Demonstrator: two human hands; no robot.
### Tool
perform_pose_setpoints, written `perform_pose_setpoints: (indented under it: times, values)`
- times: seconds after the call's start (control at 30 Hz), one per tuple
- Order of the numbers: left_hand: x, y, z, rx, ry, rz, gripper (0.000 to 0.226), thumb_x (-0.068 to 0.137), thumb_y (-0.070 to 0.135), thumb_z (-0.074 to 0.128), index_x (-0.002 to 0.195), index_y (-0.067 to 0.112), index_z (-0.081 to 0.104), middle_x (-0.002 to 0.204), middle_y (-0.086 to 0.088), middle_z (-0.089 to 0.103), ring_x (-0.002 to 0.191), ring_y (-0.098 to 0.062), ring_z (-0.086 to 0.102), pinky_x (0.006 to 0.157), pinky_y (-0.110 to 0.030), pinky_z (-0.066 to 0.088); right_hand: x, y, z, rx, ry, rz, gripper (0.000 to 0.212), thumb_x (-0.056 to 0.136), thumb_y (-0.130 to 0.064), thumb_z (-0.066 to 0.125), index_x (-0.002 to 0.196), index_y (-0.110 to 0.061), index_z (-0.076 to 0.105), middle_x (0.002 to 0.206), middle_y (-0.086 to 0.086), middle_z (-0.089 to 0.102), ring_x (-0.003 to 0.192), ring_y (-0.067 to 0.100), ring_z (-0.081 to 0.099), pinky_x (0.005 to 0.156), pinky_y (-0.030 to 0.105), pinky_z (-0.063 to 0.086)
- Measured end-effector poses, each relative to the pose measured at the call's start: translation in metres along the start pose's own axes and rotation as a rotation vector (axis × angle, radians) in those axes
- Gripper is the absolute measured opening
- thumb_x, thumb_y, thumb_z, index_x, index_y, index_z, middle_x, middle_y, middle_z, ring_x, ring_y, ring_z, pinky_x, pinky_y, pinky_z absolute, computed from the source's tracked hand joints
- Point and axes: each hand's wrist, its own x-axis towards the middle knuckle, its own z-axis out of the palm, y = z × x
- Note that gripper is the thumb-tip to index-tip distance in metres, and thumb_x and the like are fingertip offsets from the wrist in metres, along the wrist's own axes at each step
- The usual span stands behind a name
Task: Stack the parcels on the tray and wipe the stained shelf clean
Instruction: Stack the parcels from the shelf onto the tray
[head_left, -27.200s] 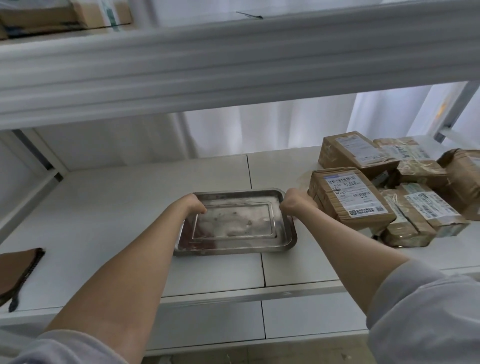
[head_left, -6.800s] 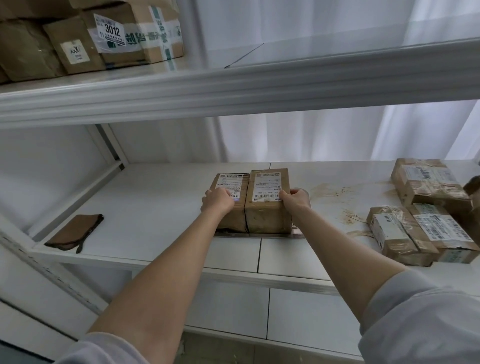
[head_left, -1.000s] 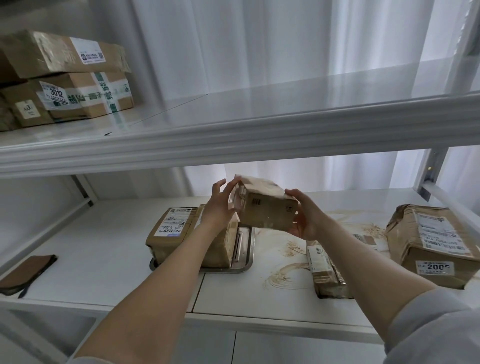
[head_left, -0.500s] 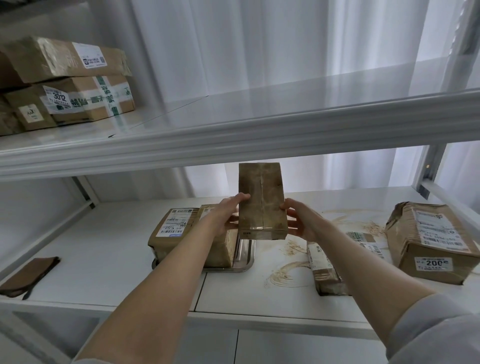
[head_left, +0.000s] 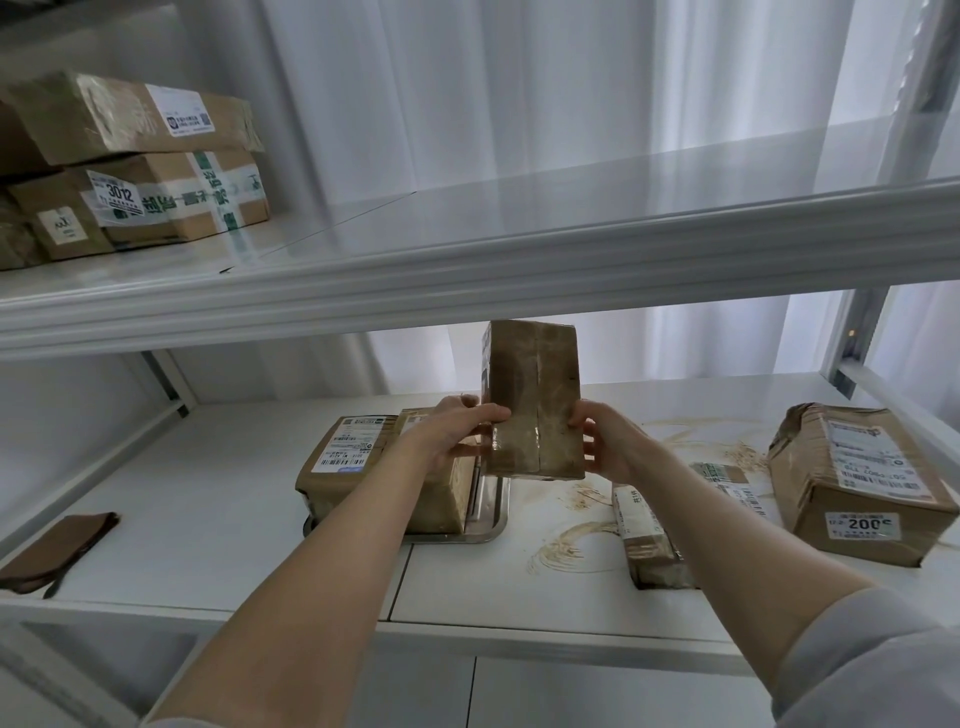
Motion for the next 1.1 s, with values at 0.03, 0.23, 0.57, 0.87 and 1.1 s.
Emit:
perform_pose_setpoints:
  times: [0.03, 0.23, 0.57, 0.87, 1.1]
  values:
    - [0.000, 0.000, 0.001, 0.024, 0.002, 0.014, 0.036, 0.080, 0.022, 0.074, 0.111, 0.013, 0.059, 0.113, -0.008, 0.068, 0.103, -0.019, 0.065, 0.091, -0.039, 0.054, 0.000, 0.000, 0.001, -0.022, 0.017, -0.004, 0.021, 0.089, -0.015, 0.052, 0.110, -0.011, 0.053, 0.106, 0.009, 0.056, 0.093, 0.025, 0.055, 0.073, 0.034, 0.051]
    - [-0.002, 0.007, 0.013, 0.192, 0.066, 0.117, 0.078, 0.073, 0.031, 0.080, 0.137, 0.020, 0.037, 0.118, -0.001, 0.056, 0.102, -0.021, 0.059, 0.085, -0.031, 0.052, 0.008, 0.001, 0.005, -0.112, 0.056, -0.055, 0.075, 0.074, -0.059, 0.066, 0.133, -0.018, 0.044, 0.128, 0.006, 0.055, 0.121, 0.031, 0.051, 0.107, 0.049, 0.040]
    - [0.003, 0.007, 0.028, 0.412, 0.122, 0.250, 0.091, 0.065, 0.040, 0.084, 0.137, 0.022, 0.030, 0.133, -0.006, 0.045, 0.115, -0.023, 0.053, 0.094, -0.037, 0.051, 0.003, 0.001, 0.001, 0.034, 0.069, -0.035, 0.061, 0.081, -0.055, 0.064, 0.124, -0.015, 0.052, 0.110, 0.006, 0.061, 0.107, 0.026, 0.058, 0.095, 0.041, 0.050]
    - [0.000, -0.001, 0.016, 0.344, 0.042, 0.170, 0.086, 0.075, 0.005, 0.075, 0.141, 0.023, 0.024, 0.141, -0.004, 0.040, 0.126, -0.027, 0.047, 0.096, -0.036, 0.048, -0.001, -0.004, -0.003, 0.077, 0.176, -0.103, 0.017, 0.095, -0.026, 0.052, 0.109, -0.017, 0.052, 0.119, 0.008, 0.057, 0.108, 0.026, 0.054, 0.096, 0.042, 0.043]
    - [-0.001, -0.007, 0.008, 0.193, 0.034, 0.150, 0.091, 0.072, -0.016, 0.069, 0.142, 0.018, 0.022, 0.145, -0.008, 0.035, 0.135, -0.029, 0.036, 0.094, -0.036, 0.047, -0.001, -0.010, 0.000, 0.064, 0.193, -0.163, 0.011, 0.096, -0.013, 0.049, 0.100, -0.016, 0.060, 0.116, 0.008, 0.060, 0.114, 0.027, 0.055, 0.098, 0.042, 0.043]
